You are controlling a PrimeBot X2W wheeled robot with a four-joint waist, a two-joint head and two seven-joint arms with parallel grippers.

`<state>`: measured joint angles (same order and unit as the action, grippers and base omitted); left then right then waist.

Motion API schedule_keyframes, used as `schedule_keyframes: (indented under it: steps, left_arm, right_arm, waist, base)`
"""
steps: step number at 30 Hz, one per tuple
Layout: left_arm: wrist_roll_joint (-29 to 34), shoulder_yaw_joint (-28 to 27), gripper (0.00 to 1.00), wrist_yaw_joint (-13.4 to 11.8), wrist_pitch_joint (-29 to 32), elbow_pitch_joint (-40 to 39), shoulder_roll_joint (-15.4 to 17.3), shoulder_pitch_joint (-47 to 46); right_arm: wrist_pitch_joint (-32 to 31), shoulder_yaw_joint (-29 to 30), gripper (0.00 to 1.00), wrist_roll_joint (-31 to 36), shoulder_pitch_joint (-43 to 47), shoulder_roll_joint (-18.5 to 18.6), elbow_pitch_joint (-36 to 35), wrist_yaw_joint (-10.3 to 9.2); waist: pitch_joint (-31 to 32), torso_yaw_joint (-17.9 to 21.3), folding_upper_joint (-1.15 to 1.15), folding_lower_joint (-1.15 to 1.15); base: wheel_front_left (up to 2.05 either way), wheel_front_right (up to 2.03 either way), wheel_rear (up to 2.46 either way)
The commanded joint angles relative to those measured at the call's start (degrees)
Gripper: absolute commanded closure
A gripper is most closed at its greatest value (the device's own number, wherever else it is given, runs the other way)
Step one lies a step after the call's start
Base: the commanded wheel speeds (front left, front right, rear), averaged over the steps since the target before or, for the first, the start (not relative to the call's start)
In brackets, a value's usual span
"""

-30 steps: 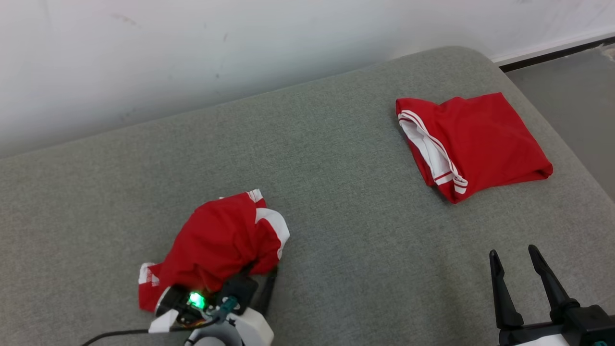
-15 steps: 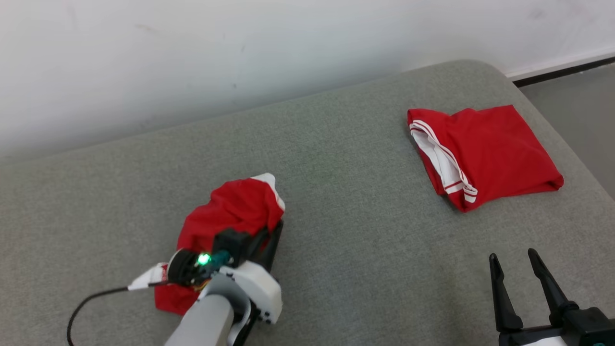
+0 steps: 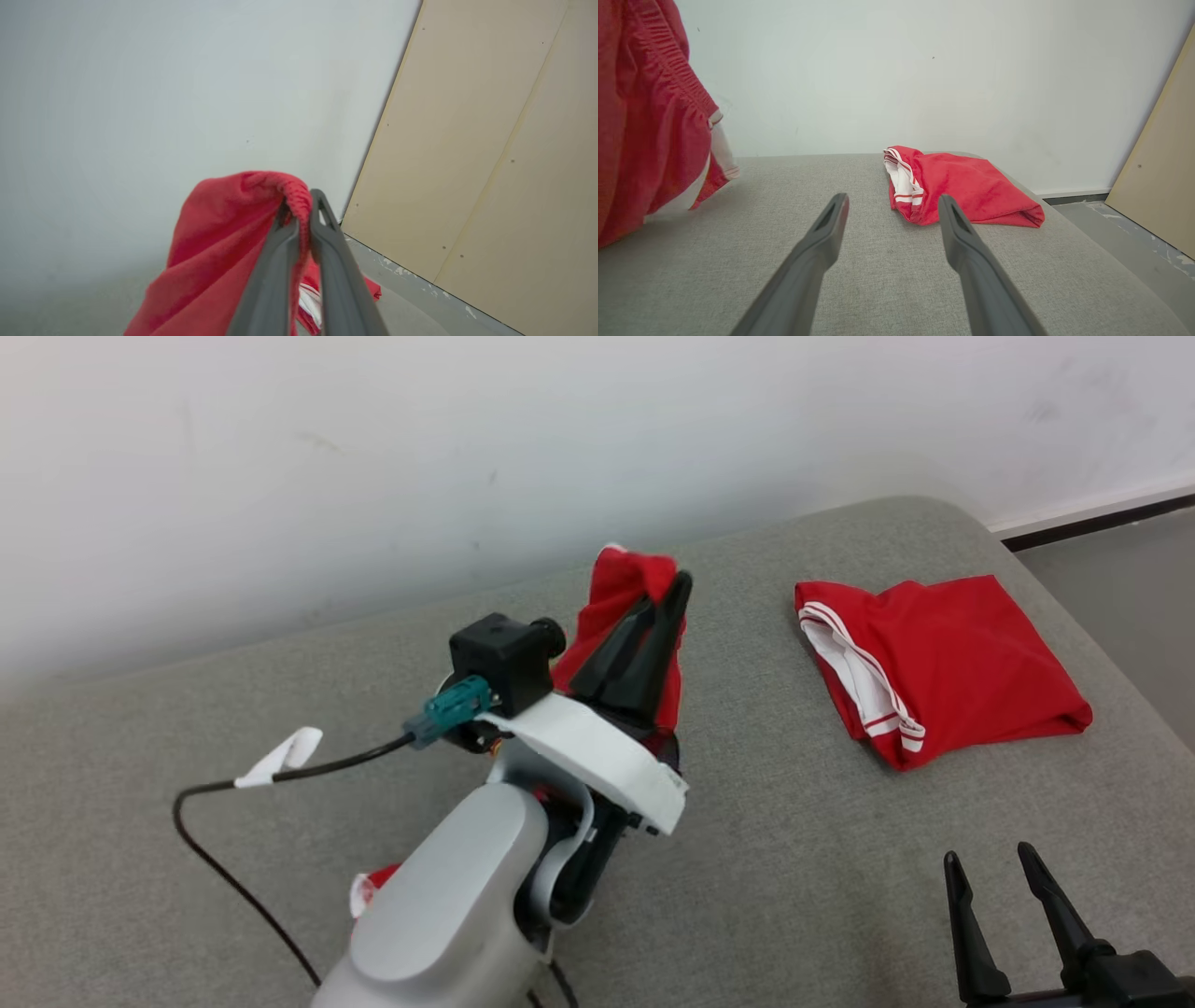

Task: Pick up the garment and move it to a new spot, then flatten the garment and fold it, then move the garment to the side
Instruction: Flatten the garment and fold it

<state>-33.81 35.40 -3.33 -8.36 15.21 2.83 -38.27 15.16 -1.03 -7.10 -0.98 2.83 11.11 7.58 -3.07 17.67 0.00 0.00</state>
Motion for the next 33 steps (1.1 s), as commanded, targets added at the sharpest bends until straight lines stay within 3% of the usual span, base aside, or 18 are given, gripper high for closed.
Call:
schedule_keyframes:
  steps: [1,7,14,18,20,26,30,33]
  left_arm:
    - [-1.22,0.27,1.00,-0.37,-0.13,-1.33,0.16,-0.67]
    - [-8.08,3.46,1.00,-4.50,-2.18,-9.96,0.19,-2.78]
    - [-11.74,2.56,1.00,-9.62,-5.80,-12.05,0.18,-0.12]
    - [-12.66,1.09,1.00,-9.11,-6.39,-12.88,1.39,6.18]
    - [-13.25,1.02,1.00,-7.59,-6.58,-13.60,2.96,10.62]
    - [-12.15,-5.45,1.00,-10.14,-6.75,-12.32,7.44,25.97]
    - [-10.19,-12.32,1.00,-10.94,-6.77,-10.03,7.61,35.88]
    - [-9.27,-14.81,1.00,-9.46,-6.75,-5.48,6.64,40.11]
  right_arm:
    - [-0.06,0.27,0.00,-0.44,0.74,0.15,0.10,-0.17]
    - [-0.06,0.58,0.00,-0.74,1.25,0.14,0.27,-0.16]
    - [-0.06,0.35,0.00,-1.45,1.90,0.14,0.67,-0.16]
    - [-0.06,1.15,0.00,-1.04,2.71,0.17,0.77,-0.16]
    - [-0.06,1.46,0.00,-0.72,3.40,0.12,0.99,-0.16]
    - [-0.06,2.32,0.00,-0.14,3.99,0.16,1.48,-0.16]
    - [-0.06,2.39,0.00,0.13,4.48,0.13,1.65,-0.16]
    - [-0.06,2.39,0.00,0.45,4.84,0.14,1.87,-0.16]
  waist:
    - [0.40,-0.13,0.00,0.00]
    - [1.58,-0.91,0.00,0.00]
    - [2.06,-2.88,0.00,0.00]
    - [2.23,-4.86,0.00,0.00]
    - [2.37,-6.01,0.00,0.00]
    - [2.71,-9.12,0.00,0.00]
    - [2.92,-11.33,0.00,0.00]
    - [3.00,-13.11,0.00,0.00]
  base:
    - [0.00,0.00,0.00]
    - [0.00,0.00,0.00]
    - [0.00,0.00,0.00]
    - [0.00,0.00,0.00]
    - [0.00,0.00,0.00]
    - [0.00,0.00,0.00]
    - [0.00,0.00,0.00]
    - [0.00,0.00,0.00]
